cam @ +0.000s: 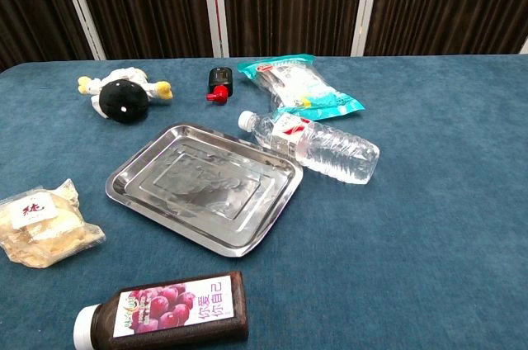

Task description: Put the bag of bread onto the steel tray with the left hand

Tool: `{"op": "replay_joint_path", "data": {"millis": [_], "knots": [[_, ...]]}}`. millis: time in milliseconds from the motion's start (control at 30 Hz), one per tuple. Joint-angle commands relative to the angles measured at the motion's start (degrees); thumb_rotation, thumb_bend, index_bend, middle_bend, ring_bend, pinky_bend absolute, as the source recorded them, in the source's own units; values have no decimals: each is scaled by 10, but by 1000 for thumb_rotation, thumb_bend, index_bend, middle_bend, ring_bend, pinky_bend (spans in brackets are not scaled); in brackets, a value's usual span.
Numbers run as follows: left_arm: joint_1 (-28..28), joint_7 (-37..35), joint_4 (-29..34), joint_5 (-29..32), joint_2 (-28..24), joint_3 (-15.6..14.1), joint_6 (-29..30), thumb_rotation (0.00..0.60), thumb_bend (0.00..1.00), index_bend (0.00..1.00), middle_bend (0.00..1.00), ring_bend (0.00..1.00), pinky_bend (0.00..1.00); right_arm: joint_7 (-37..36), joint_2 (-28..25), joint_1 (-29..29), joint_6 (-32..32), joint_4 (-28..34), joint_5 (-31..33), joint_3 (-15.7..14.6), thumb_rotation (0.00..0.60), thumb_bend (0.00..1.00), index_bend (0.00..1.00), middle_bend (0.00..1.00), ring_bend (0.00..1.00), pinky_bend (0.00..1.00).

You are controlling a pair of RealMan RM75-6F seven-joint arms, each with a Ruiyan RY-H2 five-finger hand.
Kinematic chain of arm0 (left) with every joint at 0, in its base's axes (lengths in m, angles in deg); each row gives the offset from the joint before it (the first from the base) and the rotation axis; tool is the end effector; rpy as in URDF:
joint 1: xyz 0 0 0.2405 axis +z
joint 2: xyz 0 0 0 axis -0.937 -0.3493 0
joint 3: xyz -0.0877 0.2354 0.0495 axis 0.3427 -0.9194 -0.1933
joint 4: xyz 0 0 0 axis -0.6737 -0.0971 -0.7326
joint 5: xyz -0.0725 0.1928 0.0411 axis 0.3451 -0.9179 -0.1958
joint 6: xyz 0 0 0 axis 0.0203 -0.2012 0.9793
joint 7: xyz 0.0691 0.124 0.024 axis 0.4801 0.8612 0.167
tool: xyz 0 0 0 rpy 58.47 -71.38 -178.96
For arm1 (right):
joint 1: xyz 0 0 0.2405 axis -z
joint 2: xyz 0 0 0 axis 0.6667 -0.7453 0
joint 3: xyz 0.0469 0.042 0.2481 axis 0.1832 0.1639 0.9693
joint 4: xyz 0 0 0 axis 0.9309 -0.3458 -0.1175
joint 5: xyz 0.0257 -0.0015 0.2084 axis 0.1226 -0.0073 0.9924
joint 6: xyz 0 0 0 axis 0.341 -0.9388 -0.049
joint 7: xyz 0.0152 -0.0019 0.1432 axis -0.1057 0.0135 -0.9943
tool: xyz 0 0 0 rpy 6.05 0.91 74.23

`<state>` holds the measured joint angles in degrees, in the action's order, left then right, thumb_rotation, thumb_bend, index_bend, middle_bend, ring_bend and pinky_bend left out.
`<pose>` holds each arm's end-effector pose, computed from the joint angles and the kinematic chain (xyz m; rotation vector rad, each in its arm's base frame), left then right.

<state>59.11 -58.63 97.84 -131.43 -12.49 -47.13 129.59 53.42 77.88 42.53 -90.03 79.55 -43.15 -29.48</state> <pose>-0.2737 0.1996 0.1238 -1.5410 -0.8893 -0.9090 -0.3201 -0.1363 0.1585 1.4415 -0.8919 0.8688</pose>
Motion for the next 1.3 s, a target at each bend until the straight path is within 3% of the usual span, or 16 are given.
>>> {"op": "replay_joint_path", "data": {"millis": [33,300,467,567,1000,1100,1233,1300], "knots": [[-1,2,1,1,0,-1,-3,600,36,0,0,0,0,0,0,0,0,0,0,0,600,303,0,0,0,76],[-27,26,15,31,-12,-10,-79,600,36,0,0,0,24,1,1,0,-2,4,-4,-1,600,303,0,0,0,76],[-54,75,22,75,-8,-11,-146,600,47,52,18,64,253,2,2,-1,0,5,-4,-1,600,303,0,0,0,76],[-68,113,20,99,4,-13,-173,600,54,120,87,133,325,1,1,-1,2,5,-1,0,600,303,0,0,0,76],[-104,229,-11,159,84,-14,-207,600,97,211,189,185,356,-3,0,-2,-2,6,-5,1,600,304,0,0,0,75],[-113,264,-28,169,123,-11,-203,600,190,359,301,270,409,-10,-1,-2,-5,7,-6,1,600,303,0,0,0,75],[-112,277,-35,167,142,-11,-183,600,326,571,564,520,634,-15,-3,-1,-8,5,-6,2,600,303,0,0,0,76],[-111,280,-32,163,139,-12,-175,600,356,651,652,603,696,-18,-3,-1,-9,5,-6,2,600,304,0,0,0,76]]}}
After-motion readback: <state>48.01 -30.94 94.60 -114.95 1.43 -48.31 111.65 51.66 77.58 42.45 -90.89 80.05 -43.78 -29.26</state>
